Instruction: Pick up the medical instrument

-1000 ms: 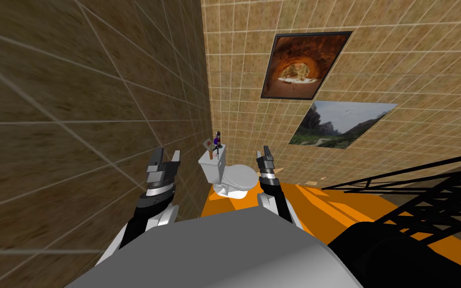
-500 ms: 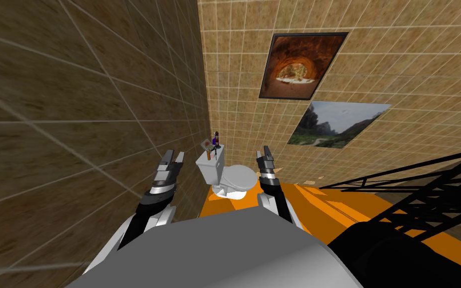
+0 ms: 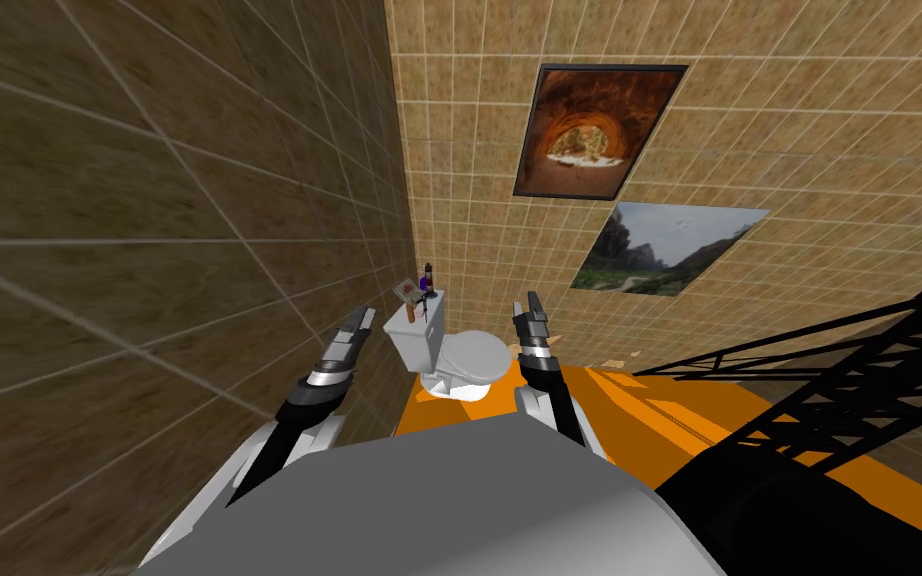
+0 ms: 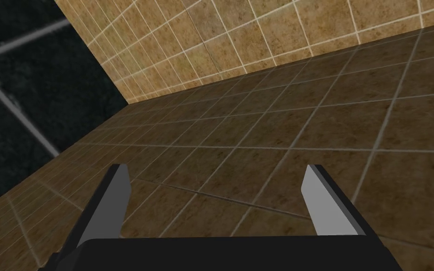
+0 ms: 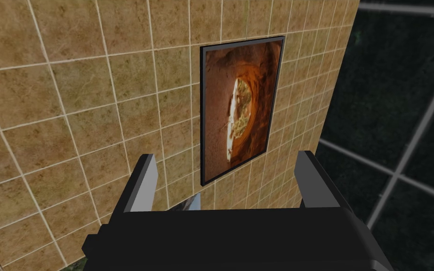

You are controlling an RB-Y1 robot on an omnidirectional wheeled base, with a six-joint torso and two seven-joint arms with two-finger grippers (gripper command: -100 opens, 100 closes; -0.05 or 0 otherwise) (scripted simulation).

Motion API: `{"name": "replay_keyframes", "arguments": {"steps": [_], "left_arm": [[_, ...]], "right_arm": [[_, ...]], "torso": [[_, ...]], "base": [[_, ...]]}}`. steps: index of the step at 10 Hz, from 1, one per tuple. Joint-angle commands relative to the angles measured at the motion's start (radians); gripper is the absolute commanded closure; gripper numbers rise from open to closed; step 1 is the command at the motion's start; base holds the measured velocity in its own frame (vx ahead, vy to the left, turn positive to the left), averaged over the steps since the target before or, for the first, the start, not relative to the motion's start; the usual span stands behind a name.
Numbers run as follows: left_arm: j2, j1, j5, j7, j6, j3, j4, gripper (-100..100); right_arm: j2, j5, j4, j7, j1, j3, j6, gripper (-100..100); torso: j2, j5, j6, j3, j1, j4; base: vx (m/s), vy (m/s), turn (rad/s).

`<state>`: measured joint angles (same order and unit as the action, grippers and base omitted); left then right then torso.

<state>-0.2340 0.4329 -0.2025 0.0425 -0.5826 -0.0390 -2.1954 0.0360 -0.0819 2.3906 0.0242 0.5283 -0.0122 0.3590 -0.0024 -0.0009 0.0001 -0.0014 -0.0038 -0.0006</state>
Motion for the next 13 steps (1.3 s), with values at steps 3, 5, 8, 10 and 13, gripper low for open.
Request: {"name": "replay_keyframes", "arguments": {"steps": [3,5,8,10,13], "left_arm": [[-0.077,-0.018,-0.054,0.020,0.043,0.010,0.029,-100],[-0.122,-0.027,-0.085,0.032,0.061,0.016,0.051,-100],[-0.194,-0.042,-0.132,0.051,0.090,0.025,0.087,-100],[-0.243,-0.053,-0.165,0.063,0.110,0.032,0.113,-100],[-0.319,-0.069,-0.213,0.083,0.141,0.041,0.153,-100]], "right_arm": [[0.000,0.000,0.000,0.000,0.000,0.000,0.000,0],[0.000,0.000,0.000,0.000,0.000,0.000,0.000,0],[0.000,0.000,0.000,0.000,0.000,0.000,0.000,0],[0.000,0.000,0.000,0.000,0.000,0.000,0.000,0],[0.000,0.000,0.000,0.000,0.000,0.000,0.000,0]], "torso": [[0.000,0.000,0.000,0.000,0.001,0.000],[0.000,0.000,0.000,0.000,0.000,0.000],[-0.001,0.000,0.000,0.000,0.001,0.000],[0.000,0.000,0.000,0.000,0.000,0.000],[0.000,0.000,0.000,0.000,0.000,0.000]], "base": [[0.034,-0.048,-0.039],[0.040,-0.056,-0.044],[0.044,-0.052,-0.041],[0.034,-0.061,-0.041],[0.040,-0.055,-0.044]]}}
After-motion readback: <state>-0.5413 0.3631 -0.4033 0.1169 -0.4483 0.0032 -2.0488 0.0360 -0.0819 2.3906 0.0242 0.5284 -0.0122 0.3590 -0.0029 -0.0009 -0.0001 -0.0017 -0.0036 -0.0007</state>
